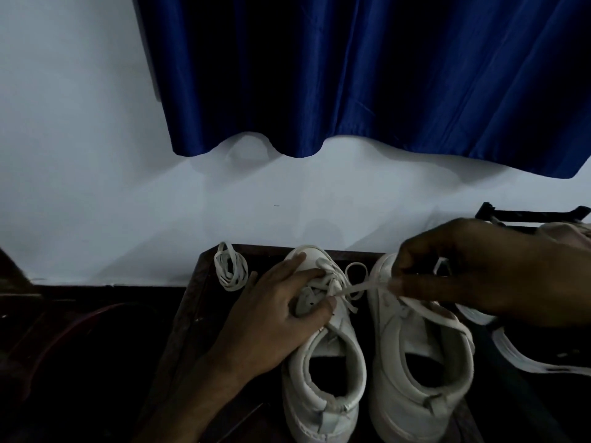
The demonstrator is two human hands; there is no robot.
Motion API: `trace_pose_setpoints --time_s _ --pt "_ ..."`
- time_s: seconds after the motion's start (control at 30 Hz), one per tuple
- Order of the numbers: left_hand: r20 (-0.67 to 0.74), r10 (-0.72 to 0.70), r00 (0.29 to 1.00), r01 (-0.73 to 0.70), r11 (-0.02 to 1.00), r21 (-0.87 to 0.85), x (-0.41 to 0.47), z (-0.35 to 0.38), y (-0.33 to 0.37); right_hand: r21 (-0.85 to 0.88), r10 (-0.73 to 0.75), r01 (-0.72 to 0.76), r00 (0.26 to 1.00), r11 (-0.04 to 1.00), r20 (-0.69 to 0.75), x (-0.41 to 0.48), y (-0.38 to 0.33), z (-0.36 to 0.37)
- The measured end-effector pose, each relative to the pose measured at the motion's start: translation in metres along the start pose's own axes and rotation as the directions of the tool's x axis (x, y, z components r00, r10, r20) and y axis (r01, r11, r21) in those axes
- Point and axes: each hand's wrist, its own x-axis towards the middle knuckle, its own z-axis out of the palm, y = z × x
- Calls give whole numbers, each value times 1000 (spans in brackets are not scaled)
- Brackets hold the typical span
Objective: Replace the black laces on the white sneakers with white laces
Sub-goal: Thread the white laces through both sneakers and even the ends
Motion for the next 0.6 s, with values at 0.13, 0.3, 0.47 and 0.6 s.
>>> trace_pose_setpoints --time_s 0.13,0.3,0.47,0.6 --pt "44 -1 999 -1 999 37 1 -2 1 -149 113 -111 994 983 7 24 2 26" --pt "157 -14 988 -3 995 104 4 -1 0 -185 114 -146 978 972 -173 48 5 60" --pt "212 -21 977 -11 989 145 10 -4 1 -206 104 -135 982 969 -155 42 7 49" --pt "229 -12 973 -13 994 105 9 -3 -4 -161 171 -170 985 972 -10 13 2 10"
